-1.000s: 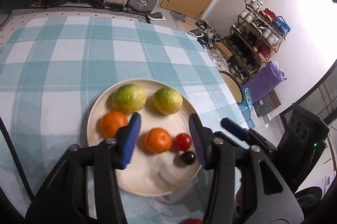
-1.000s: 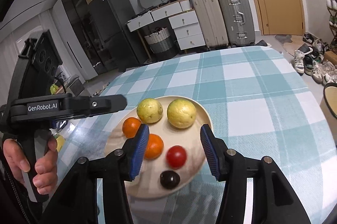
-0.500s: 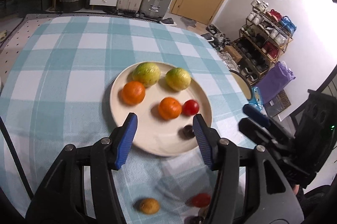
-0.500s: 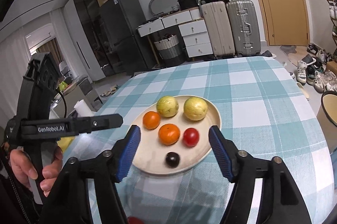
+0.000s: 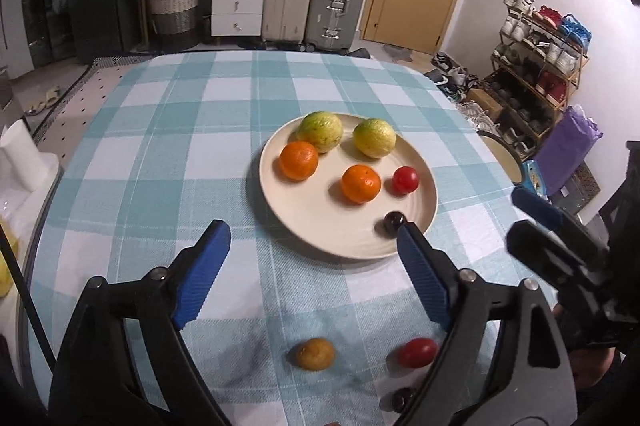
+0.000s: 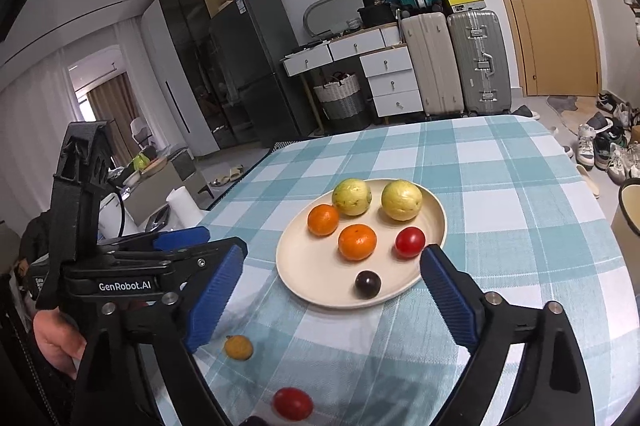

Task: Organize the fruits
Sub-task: 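Move both grippers back toward the fruits left on the cloth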

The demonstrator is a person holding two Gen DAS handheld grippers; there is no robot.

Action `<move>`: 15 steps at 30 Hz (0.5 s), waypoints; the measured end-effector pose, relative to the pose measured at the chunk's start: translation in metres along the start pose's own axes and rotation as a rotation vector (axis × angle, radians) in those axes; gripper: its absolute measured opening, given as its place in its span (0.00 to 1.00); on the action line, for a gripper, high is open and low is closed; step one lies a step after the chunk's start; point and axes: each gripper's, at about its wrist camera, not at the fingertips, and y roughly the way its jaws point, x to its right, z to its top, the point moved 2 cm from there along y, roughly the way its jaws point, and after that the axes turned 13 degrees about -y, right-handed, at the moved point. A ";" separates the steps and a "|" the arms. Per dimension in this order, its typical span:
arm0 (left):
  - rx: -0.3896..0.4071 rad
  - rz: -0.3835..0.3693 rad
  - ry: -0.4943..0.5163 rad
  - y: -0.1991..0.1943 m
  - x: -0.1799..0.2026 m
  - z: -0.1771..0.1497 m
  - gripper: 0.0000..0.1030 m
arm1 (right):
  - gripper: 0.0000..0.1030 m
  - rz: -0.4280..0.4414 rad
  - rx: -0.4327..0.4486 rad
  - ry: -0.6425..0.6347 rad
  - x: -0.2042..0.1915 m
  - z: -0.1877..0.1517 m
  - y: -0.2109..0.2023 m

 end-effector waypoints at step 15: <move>0.014 0.044 -0.034 -0.022 -0.019 -0.038 0.99 | 0.98 0.024 -0.036 -0.028 -0.019 -0.018 -0.022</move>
